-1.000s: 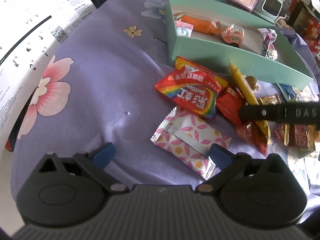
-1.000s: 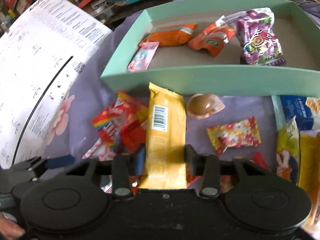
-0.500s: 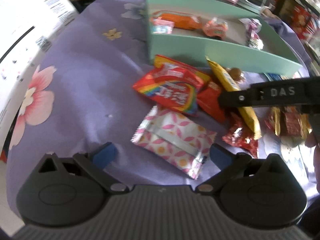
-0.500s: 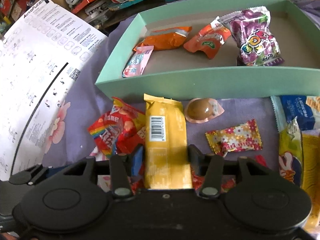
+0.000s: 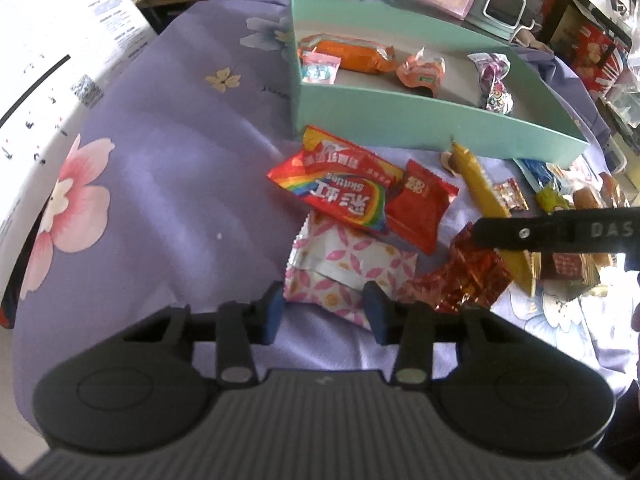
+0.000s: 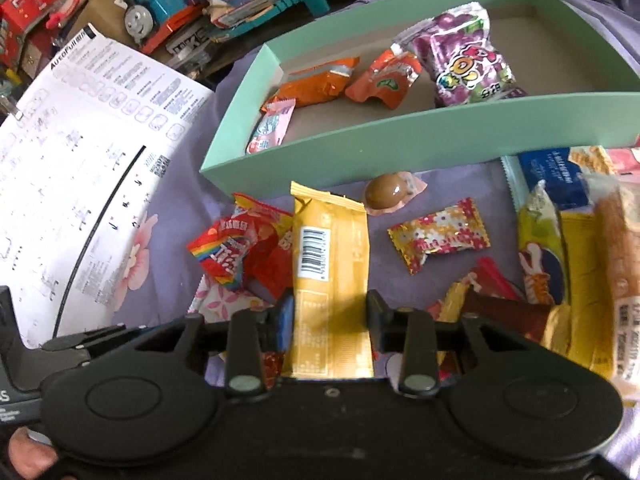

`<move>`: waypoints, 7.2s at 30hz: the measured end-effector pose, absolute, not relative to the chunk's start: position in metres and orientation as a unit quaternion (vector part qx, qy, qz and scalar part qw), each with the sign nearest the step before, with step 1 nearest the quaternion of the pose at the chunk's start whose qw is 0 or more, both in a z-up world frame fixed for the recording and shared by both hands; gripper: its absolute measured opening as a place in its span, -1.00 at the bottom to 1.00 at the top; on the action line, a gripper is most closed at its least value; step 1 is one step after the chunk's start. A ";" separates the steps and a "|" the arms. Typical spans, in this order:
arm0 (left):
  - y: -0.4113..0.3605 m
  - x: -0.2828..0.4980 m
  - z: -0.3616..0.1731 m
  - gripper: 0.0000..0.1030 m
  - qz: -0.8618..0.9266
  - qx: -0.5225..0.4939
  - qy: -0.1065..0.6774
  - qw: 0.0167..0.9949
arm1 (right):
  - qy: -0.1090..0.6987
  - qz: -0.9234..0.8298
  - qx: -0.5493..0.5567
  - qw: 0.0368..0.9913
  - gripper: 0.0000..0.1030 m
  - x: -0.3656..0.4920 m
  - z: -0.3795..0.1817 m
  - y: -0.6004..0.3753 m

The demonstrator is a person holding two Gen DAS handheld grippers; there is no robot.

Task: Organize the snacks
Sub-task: 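Close left tool on pink patterned packet while right tool holds yellow bar, then carry both snacks into the green box and open both tools, then move both tools back over the remaining snack pile, then grasp clear wafer packet with left tool while right tool grasps orange fries-print pouch, then carry both packets into the green box and open both tools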

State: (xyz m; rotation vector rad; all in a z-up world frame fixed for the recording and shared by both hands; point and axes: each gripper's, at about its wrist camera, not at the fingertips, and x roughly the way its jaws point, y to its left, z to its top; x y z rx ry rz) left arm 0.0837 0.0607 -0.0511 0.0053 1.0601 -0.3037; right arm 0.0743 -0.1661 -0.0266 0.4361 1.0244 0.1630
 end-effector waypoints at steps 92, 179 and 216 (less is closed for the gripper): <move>-0.016 0.179 0.035 1.00 -0.125 0.060 0.419 0.897 | 0.376 0.026 0.225 0.899 1.00 0.132 0.068 -0.235; -0.187 0.085 0.034 -0.31 -0.340 0.113 0.420 0.834 | 0.363 -0.080 0.322 0.871 -0.06 -0.009 0.026 -0.363; -0.206 0.359 0.016 0.96 -0.187 0.101 0.408 0.888 | 0.322 -0.111 0.247 0.907 1.00 0.250 0.044 -0.383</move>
